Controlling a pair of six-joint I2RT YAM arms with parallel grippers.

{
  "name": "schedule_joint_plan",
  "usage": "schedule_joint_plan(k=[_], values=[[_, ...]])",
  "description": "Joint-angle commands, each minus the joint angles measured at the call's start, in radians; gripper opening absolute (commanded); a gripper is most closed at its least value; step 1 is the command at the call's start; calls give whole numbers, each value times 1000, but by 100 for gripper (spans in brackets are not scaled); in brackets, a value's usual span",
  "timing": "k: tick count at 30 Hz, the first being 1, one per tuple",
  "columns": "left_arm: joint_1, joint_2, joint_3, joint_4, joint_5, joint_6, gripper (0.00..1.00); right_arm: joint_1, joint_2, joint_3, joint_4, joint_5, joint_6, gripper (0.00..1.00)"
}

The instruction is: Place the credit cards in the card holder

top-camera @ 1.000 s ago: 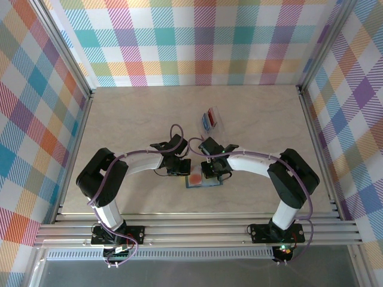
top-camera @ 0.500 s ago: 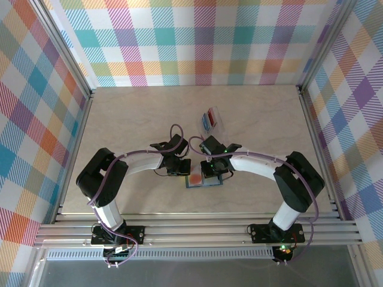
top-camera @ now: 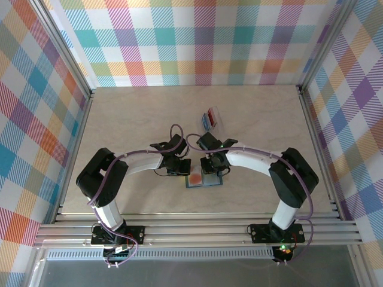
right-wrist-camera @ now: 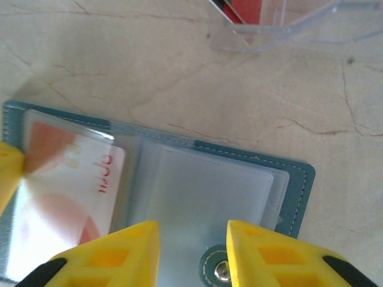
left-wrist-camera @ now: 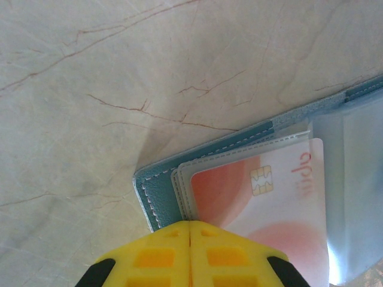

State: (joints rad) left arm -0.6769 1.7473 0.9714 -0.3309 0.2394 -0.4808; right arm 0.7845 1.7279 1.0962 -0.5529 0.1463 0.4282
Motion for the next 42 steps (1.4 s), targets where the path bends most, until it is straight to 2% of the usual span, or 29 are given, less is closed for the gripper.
schedule_joint_plan(k=[1, 9, 12, 17, 25, 32, 42], values=[[-1, 26, -35, 6, 22, 11, 8, -5, 24, 16, -36, 20, -16, 35], [-1, 27, -36, 9, 24, 8, 8, -7, 79, -6, -51, 47, 3, 40], [-1, 29, -35, 10, 24, 8, 8, -7, 84, -15, -47, 49, 5, 39], [-1, 30, -35, 10, 24, 8, 8, -5, 91, -24, -36, 38, 4, 27], [0, 37, -32, 9, 20, 8, 8, -5, 34, -24, -16, 19, 4, 0], [-1, 39, -31, 7, 17, 9, 8, 4, -48, -13, -29, 26, -3, 0], [-1, 43, -31, 13, 25, 6, 7, 7, -58, 3, 17, -129, 2, 0]])
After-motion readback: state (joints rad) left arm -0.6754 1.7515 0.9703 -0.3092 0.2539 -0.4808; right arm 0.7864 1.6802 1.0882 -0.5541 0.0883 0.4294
